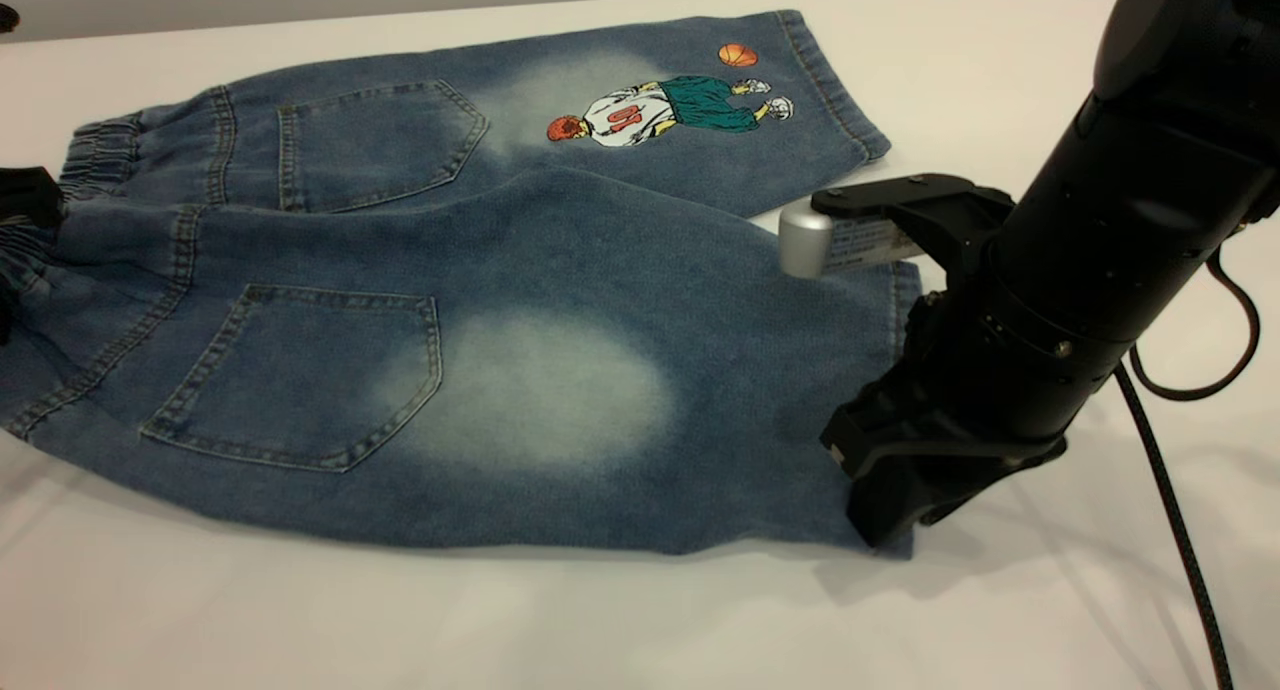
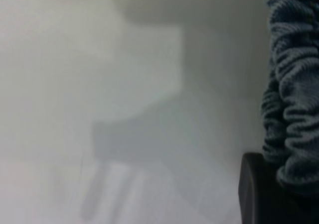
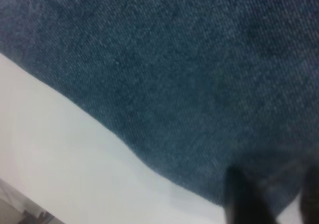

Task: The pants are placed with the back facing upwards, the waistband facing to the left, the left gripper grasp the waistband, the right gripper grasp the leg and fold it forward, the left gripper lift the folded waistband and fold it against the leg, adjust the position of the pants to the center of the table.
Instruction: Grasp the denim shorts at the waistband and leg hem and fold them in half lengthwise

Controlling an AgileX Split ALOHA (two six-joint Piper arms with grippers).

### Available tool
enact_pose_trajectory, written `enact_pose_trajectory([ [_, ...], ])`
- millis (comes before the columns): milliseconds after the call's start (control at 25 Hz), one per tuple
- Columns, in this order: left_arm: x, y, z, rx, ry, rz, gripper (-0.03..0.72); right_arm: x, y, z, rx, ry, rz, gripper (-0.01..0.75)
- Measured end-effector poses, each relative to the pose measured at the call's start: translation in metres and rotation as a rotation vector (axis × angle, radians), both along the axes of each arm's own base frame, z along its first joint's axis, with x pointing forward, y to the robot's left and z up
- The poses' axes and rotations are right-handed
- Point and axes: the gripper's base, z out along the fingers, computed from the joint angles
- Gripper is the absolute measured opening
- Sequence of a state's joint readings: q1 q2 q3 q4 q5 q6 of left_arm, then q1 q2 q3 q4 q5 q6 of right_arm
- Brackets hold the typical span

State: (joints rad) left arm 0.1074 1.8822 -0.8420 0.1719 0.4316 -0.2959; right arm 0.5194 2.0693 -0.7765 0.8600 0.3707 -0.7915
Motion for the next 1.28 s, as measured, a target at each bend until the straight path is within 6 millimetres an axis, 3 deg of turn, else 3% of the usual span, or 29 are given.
enact_pose_trajectory([
  [120,0.000,0.000,0.000,0.000,0.000,0.000,0.135,-0.001,0.000,-0.002,-0.004,0.010,0.006,0.060],
  [200,0.000,0.000,0.000,0.000,0.000,0.000,0.135,-0.001,0.000,-0.002,-0.003,0.011,0.010,0.027],
  [440,0.000,0.000,0.000,0.000,0.001,-0.002,0.135,0.000,0.001,0.014,0.014,-0.033,0.047,0.023],
  [760,0.000,-0.001,0.001,-0.011,0.003,-0.001,0.135,0.008,0.008,0.064,0.112,-0.150,0.045,0.022],
  [1280,0.034,-0.014,0.048,-0.173,-0.060,-0.095,0.135,0.050,0.033,0.111,0.193,-0.298,0.106,0.022],
])
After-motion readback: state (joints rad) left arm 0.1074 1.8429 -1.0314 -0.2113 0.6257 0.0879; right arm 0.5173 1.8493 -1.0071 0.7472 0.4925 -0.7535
